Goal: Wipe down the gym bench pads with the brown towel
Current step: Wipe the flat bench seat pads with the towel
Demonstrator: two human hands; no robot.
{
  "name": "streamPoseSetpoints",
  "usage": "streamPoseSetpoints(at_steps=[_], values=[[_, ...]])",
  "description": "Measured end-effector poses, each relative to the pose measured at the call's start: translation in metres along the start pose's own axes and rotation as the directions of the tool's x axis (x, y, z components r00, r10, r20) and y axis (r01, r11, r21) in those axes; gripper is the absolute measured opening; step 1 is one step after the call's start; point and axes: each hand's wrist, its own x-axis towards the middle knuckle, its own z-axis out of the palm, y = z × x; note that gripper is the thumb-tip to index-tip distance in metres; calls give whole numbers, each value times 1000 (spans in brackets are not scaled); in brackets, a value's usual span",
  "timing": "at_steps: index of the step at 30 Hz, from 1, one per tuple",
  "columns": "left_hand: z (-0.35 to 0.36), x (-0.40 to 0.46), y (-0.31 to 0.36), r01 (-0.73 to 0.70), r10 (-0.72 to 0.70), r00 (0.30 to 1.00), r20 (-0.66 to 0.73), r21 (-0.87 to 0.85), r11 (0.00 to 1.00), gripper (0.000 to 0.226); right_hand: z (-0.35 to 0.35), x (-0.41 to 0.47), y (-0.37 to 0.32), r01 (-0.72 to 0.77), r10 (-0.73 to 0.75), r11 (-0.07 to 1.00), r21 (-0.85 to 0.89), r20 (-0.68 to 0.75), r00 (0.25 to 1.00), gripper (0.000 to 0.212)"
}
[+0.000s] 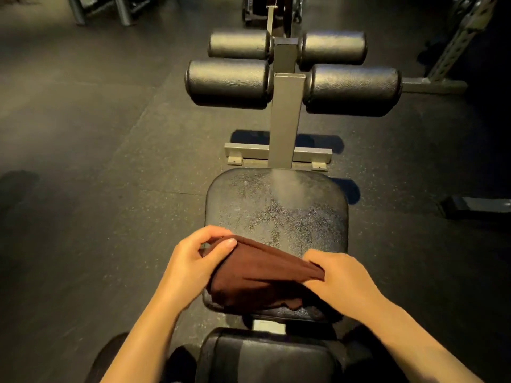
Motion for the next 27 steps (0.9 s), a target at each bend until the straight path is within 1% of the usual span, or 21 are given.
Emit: streamPoseSetpoints(at_steps=[2, 3, 5, 8, 10, 13, 15, 18, 21, 22, 24, 25, 27], values=[[9, -1, -30, -12, 13, 1000, 13, -50, 999, 19, 28, 15, 11, -37, 49, 963, 266, -39, 998, 33], [13, -4, -46, -1, 3, 1000, 18, -78, 997, 20, 44, 20, 14, -54, 76, 920, 387, -43, 996, 41], [22, -10, -71, 17, -17, 1000, 0, -124, 992, 21, 73, 24, 18, -68, 113, 860, 506, -59, 992, 40], [31, -18, -96, 23, -28, 999, -40, -137, 990, 22, 95, 25, 30, -64, 144, 856, 513, -117, 983, 33], [37, -27, -100, 9, -13, 1000, -22, -167, 986, 27, 91, 18, 34, -47, 145, 835, 548, -137, 980, 35], [48, -41, -96, -16, 14, 1000, -11, -264, 964, 33, 76, 2, 29, 10, 118, 800, 600, -174, 978, 40], [49, -47, -91, -2, -2, 1000, -13, -304, 953, 31, 66, -4, 20, 48, 94, 773, 633, -188, 978, 43], [48, -58, -84, 1, -2, 1000, -3, -291, 957, 35, 59, -8, 5, 81, 85, 708, 702, -198, 977, 32], [50, -73, -82, -13, 23, 999, 37, -247, 969, 55, 61, -8, -13, 23, 163, 628, 778, -160, 974, 21], [51, -76, -83, -37, 55, 996, 69, -230, 972, 62, 61, -7, -21, 9, 178, 627, 779, -155, 972, 20], [56, -79, -82, -60, 82, 985, 151, -142, 988, 73, 58, -6, -36, 6, 172, 661, 750, -160, 972, 19], [59, -80, -82, -57, 75, 980, 183, -101, 993, 76, 56, -6, -43, 17, 161, 685, 728, -175, 971, 18], [66, -80, -83, -16, 33, 975, 221, -76, 997, 85, 50, -8, -54, 45, 154, 765, 643, -250, 956, 15]])
